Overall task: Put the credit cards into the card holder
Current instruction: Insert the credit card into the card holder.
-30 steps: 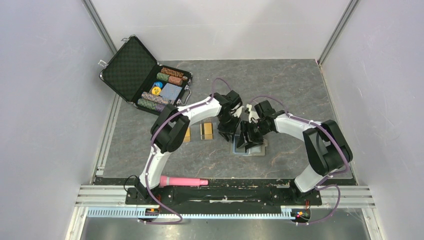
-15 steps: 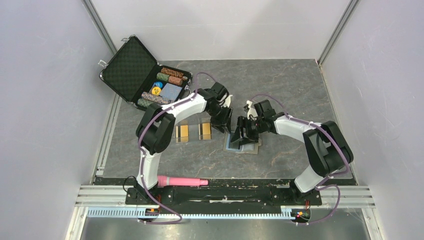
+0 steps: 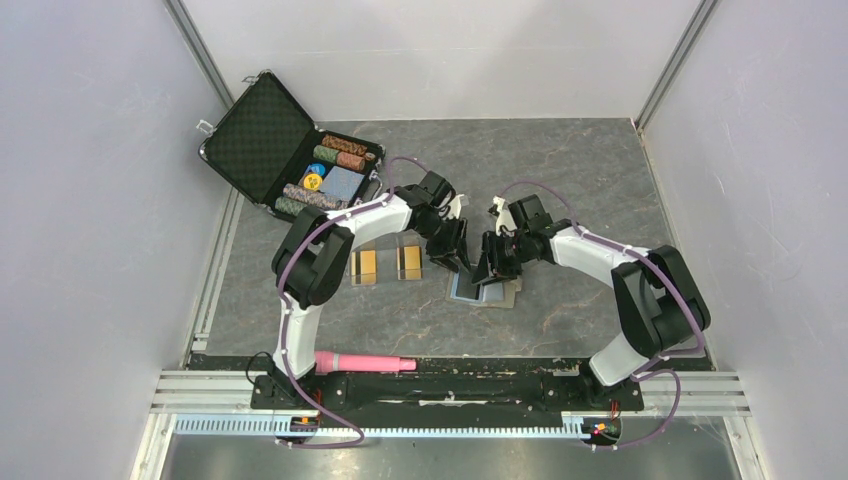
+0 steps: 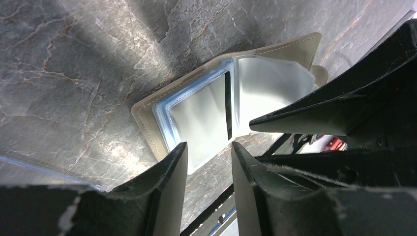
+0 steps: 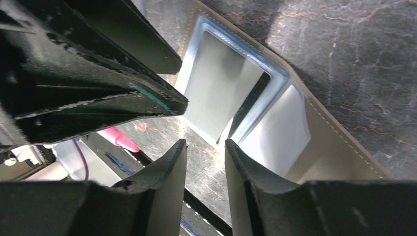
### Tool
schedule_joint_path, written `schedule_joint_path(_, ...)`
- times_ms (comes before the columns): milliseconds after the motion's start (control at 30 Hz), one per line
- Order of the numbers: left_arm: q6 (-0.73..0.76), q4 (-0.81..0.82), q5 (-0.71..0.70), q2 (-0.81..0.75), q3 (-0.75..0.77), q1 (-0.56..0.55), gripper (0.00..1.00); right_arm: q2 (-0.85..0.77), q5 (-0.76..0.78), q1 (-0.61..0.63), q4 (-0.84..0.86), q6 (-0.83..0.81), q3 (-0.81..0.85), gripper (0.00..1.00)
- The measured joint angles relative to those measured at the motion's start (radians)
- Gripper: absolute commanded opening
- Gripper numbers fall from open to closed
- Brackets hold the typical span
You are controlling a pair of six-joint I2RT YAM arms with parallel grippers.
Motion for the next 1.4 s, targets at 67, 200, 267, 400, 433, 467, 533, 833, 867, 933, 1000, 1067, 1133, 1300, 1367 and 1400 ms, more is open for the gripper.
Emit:
schedule_joint_path(67, 0.0, 0.0, 0.0, 0.0, 0.0, -0.001, 0.45, 0.005, 0.016, 0.0, -0.006, -0.016, 0.0, 0.25)
schedule_joint_path(200, 0.0, -0.001, -0.002, 0.003, 0.0, -0.01, 0.45, 0.033, 0.047, 0.0, -0.024, -0.05, -0.001, 0.13)
schedule_joint_path(267, 0.002, -0.004, -0.016, 0.008, 0.002, -0.017, 0.45, 0.044, 0.06, 0.0, -0.029, -0.064, -0.005, 0.1)
schedule_joint_path(400, 0.005, -0.04, -0.052, 0.038, 0.016, -0.035, 0.47, 0.061, 0.076, 0.0, -0.031, -0.077, -0.017, 0.08)
schedule_joint_path(433, 0.005, -0.056, -0.058, 0.045, 0.03, -0.038, 0.48, 0.065, 0.076, 0.0, -0.029, -0.079, -0.021, 0.08)
schedule_joint_path(467, 0.008, -0.07, -0.068, 0.049, 0.044, -0.042, 0.48, 0.067, 0.076, 0.0, -0.027, -0.08, -0.023, 0.07)
schedule_joint_path(533, 0.011, -0.086, -0.09, 0.051, 0.062, -0.049, 0.49, 0.068, 0.075, 0.0, -0.022, -0.082, -0.027, 0.07)
schedule_joint_path(833, 0.016, -0.145, -0.171, 0.063, 0.101, -0.066, 0.55, 0.074, 0.065, -0.001, -0.013, -0.082, -0.029, 0.04)
schedule_joint_path(867, 0.016, -0.15, -0.176, 0.066, 0.105, -0.066, 0.55, 0.076, 0.062, -0.001, -0.011, -0.082, -0.029, 0.04)
schedule_joint_path(933, 0.016, -0.152, -0.179, 0.066, 0.108, -0.068, 0.53, 0.078, 0.056, -0.001, -0.006, -0.081, -0.031, 0.04)
schedule_joint_path(1000, 0.016, -0.151, -0.175, 0.066, 0.108, -0.068, 0.51, 0.078, 0.053, -0.002, -0.003, -0.081, -0.033, 0.03)
schedule_joint_path(1067, 0.017, -0.151, -0.169, 0.066, 0.108, -0.068, 0.45, 0.078, 0.05, -0.003, -0.002, -0.081, -0.034, 0.04)
schedule_joint_path(1133, 0.027, -0.148, -0.164, 0.066, 0.108, -0.069, 0.39, 0.078, 0.05, -0.003, -0.001, -0.081, -0.034, 0.03)
schedule_joint_path(1300, 0.048, -0.121, -0.125, 0.066, 0.108, -0.069, 0.38, 0.078, 0.047, -0.004, 0.002, -0.081, -0.035, 0.03)
schedule_joint_path(1367, 0.048, -0.102, -0.099, 0.066, 0.108, -0.07, 0.38, 0.078, 0.045, -0.005, 0.002, -0.081, -0.036, 0.03)
schedule_joint_path(1400, 0.048, -0.095, -0.088, 0.066, 0.108, -0.07, 0.38, 0.078, 0.045, -0.005, 0.002, -0.081, -0.036, 0.03)
